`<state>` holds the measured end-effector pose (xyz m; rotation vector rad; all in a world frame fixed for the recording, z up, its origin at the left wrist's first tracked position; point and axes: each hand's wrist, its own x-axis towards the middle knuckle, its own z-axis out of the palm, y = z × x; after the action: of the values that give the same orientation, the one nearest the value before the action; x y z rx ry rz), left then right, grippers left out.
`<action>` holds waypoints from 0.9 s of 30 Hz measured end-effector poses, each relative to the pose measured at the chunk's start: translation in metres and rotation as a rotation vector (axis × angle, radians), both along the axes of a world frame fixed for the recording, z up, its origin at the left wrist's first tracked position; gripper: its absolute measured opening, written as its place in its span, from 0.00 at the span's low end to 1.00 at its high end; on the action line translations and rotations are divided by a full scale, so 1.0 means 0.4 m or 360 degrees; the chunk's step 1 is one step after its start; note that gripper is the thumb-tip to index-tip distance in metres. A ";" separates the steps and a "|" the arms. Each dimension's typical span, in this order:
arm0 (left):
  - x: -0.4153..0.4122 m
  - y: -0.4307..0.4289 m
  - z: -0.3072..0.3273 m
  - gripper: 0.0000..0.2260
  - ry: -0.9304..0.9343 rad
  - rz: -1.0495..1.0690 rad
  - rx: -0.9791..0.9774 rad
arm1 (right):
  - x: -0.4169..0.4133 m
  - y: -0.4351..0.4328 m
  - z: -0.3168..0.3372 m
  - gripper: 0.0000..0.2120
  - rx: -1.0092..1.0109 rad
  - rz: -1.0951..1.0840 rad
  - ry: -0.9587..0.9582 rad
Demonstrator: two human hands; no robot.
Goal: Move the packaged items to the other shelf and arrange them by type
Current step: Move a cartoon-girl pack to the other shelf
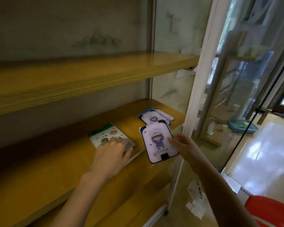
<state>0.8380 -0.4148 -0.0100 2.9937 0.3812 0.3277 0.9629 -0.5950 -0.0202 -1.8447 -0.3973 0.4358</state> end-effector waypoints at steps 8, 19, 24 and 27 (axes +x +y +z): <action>0.198 -0.050 -0.020 0.17 0.0019 0.0395 0.0020 | 0.318 0.067 0.007 0.13 -0.0244 0.0345 -0.0194; 0.290 -0.088 -0.037 0.17 -0.0031 0.0803 0.0103 | 0.532 0.186 -0.051 0.13 -0.0638 0.0680 -0.0717; 0.304 -0.093 -0.037 0.20 0.0049 0.0914 0.0117 | 0.550 0.189 -0.068 0.17 -0.0951 0.0696 -0.1127; 0.306 -0.097 -0.039 0.20 0.0086 0.0959 0.0079 | 0.547 0.187 -0.064 0.22 -0.0998 0.0639 -0.1233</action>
<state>0.9605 -0.4537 -0.0254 2.8646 1.2971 0.3016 1.1817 -0.5203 -0.0457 -2.5206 -1.2864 0.0820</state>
